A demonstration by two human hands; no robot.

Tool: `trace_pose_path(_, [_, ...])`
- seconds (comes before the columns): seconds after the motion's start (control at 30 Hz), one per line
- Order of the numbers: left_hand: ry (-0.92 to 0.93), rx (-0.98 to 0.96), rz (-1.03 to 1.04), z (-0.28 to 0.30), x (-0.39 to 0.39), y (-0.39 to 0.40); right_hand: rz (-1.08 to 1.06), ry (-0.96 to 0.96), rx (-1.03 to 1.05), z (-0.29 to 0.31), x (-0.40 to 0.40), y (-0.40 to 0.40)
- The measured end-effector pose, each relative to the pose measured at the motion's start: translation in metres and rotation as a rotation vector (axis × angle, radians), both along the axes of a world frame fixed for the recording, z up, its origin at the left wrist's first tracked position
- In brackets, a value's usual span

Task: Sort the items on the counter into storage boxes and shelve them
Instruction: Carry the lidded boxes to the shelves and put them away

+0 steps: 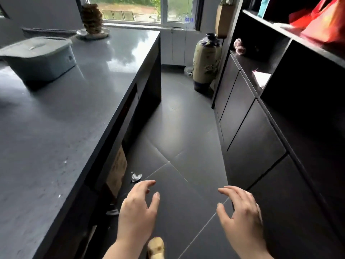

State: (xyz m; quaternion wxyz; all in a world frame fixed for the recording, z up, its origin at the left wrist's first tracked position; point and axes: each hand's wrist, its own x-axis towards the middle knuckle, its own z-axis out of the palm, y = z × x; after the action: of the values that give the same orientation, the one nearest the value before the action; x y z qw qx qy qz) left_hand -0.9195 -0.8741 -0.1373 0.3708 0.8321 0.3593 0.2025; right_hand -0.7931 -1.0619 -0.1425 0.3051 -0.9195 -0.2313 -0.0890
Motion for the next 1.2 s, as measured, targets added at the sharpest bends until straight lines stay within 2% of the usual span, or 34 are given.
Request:
trace_pose_path(0.17, [0.031,0.018,-0.039,0.02,0.084,0.085,-0.028,0.034,0.022,0.019,0.08,0.076])
trace_pose_path(0.37, [0.017,0.048,-0.056,0.028,0.187,0.152,-0.046,0.04,0.036,0.027,0.186,0.139])
trace_pose_path(0.53, [-0.023,0.065,0.059,0.023,0.287,0.205,0.058,0.021,0.058,0.025,0.301,0.21])
trace_pose_path(0.77, [-0.09,0.038,0.303,0.04,0.393,0.267,0.307,-0.003,0.041,0.058,0.44,0.31])
trace_pose_path(0.93, [-0.119,0.062,0.496,0.049,0.423,0.316,0.496,-0.008,0.043,0.065,0.486,0.398])
trace_pose_path(1.07, [-0.155,0.094,0.668,0.051,0.43,0.365,0.637,-0.084,0.108,0.064,0.506,0.468])
trace_pose_path(1.2, [-0.131,0.143,0.778,0.047,0.438,0.421,0.749,-0.072,0.106,0.059,0.515,0.547])
